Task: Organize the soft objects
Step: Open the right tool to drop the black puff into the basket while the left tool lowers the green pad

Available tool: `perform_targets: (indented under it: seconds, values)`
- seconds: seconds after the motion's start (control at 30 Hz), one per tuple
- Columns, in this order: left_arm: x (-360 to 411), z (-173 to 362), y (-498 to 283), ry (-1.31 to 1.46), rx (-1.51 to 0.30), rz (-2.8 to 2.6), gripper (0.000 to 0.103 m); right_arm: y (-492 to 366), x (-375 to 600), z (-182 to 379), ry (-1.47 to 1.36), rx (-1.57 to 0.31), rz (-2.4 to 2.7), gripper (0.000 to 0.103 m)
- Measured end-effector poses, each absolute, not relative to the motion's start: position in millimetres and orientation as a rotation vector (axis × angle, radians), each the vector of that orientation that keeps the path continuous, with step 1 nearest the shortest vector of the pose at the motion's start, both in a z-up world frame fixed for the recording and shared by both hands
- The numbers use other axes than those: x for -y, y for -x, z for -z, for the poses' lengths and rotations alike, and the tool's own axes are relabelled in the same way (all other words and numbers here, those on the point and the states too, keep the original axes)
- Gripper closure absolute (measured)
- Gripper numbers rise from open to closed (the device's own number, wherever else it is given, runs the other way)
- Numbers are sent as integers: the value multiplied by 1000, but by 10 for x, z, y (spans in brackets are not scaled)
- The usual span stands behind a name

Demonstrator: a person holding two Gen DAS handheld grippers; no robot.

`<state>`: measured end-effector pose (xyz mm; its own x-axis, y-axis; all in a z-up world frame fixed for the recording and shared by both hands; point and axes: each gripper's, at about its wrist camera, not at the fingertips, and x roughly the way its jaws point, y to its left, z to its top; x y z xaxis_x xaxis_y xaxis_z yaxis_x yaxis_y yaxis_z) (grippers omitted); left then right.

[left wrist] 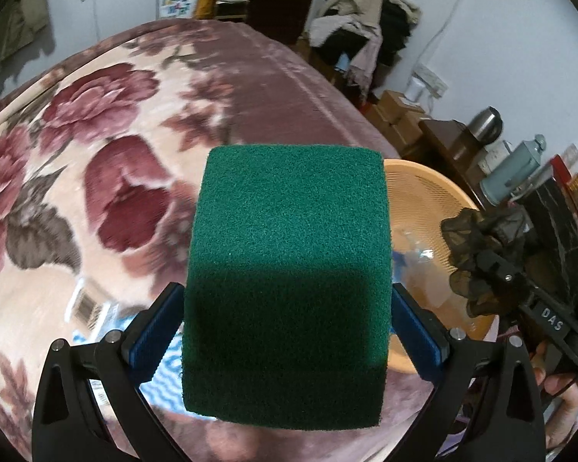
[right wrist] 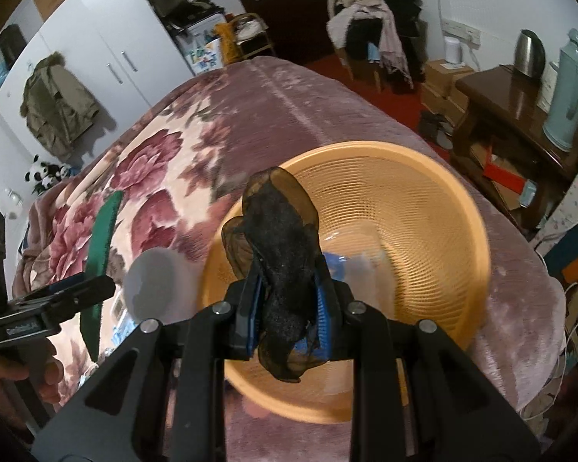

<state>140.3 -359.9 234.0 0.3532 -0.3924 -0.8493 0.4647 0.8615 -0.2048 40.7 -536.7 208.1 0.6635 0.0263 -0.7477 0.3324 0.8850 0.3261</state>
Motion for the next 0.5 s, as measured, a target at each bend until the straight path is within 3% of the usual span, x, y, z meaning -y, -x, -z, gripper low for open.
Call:
perform_targets:
  seconds: [0.3, 0.37, 0.43, 0.5]
  values:
    - [4385, -2220, -1328, -111, -1098, 692, 1, -369, 5790, -1960, -570, -817, 215, 76]
    - [4529, -2143, -1310, -119, -1125, 726, 1, -356, 5875, -1934, -608, -812, 221, 57]
    - [4610, -2072, -1301, -135, -1151, 737, 1, -310, 5928, -1941, -631, -784, 231, 20]
    - [4641, -2034, -1268, -155, -1147, 739, 1, -282, 5951, -1965, -637, -762, 240, 13]
